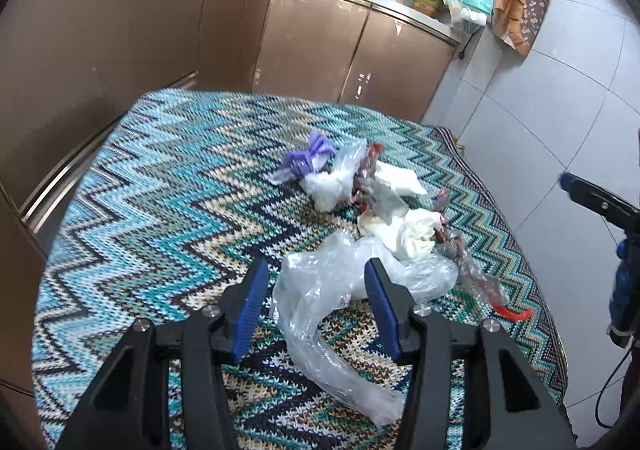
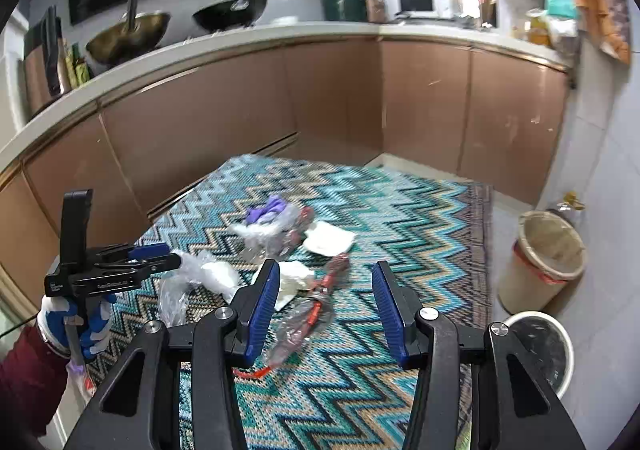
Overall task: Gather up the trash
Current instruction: 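Move both tools back over the remaining trash on the rug, then grasp the clear plastic film with the left tool while the right tool grasps white tissue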
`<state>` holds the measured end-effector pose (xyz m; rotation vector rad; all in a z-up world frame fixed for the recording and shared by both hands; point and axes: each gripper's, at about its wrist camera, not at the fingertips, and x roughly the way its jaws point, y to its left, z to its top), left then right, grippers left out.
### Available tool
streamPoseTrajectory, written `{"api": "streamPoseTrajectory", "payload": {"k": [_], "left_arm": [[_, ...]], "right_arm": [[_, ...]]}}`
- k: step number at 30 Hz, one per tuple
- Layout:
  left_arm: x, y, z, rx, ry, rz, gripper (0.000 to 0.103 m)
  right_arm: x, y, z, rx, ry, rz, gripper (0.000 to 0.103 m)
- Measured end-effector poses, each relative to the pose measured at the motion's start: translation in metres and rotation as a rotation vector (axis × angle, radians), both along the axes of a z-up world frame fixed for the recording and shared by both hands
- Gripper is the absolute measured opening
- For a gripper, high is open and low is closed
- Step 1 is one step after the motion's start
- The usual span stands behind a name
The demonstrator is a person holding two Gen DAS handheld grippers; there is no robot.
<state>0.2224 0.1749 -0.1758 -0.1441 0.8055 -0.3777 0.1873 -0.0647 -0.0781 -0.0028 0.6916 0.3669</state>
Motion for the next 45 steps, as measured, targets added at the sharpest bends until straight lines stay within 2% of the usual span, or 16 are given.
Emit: {"api": "streamPoseTrajectory", "payload": {"k": [11,13,15,18,30,31,34,36,39,45], "left_arm": [[0.018,0.002,-0.030,-0.047,0.058,-0.010,0.047],[0.021,0.002,-0.033,-0.052,0.059,-0.005,0.042],[0.024,0.005,-0.037,-0.073,0.068,0.001,0.028],[0.025,0.010,-0.039,-0.092,0.068,0.008,0.022],[0.020,0.034,-0.041,-0.187,0.068,0.074,0.014],[0.020,0.035,-0.041,-0.185,0.068,0.076,0.014],[0.018,0.037,-0.042,-0.177,0.065,0.079,0.014],[0.017,0.037,-0.042,-0.174,0.064,0.083,0.014],[0.016,0.037,-0.041,-0.170,0.062,0.093,0.012],[0.013,0.034,-0.038,-0.156,0.059,0.115,0.009]], "right_arm": [[0.054,0.048,-0.042,-0.042,0.092,0.147,0.048],[0.061,0.055,-0.049,-0.054,0.106,0.174,0.048],[0.067,0.063,-0.055,-0.069,0.118,0.201,0.048],[0.075,0.077,-0.066,-0.098,0.132,0.245,0.051],[0.096,0.096,-0.106,-0.170,0.205,0.311,0.051],[0.096,0.096,-0.107,-0.171,0.203,0.313,0.049],[0.095,0.094,-0.105,-0.156,0.191,0.320,0.036],[0.092,0.093,-0.103,-0.155,0.181,0.323,0.021],[0.086,0.092,-0.097,-0.163,0.166,0.331,0.005],[0.071,0.094,-0.090,-0.185,0.150,0.350,0.000]]}}
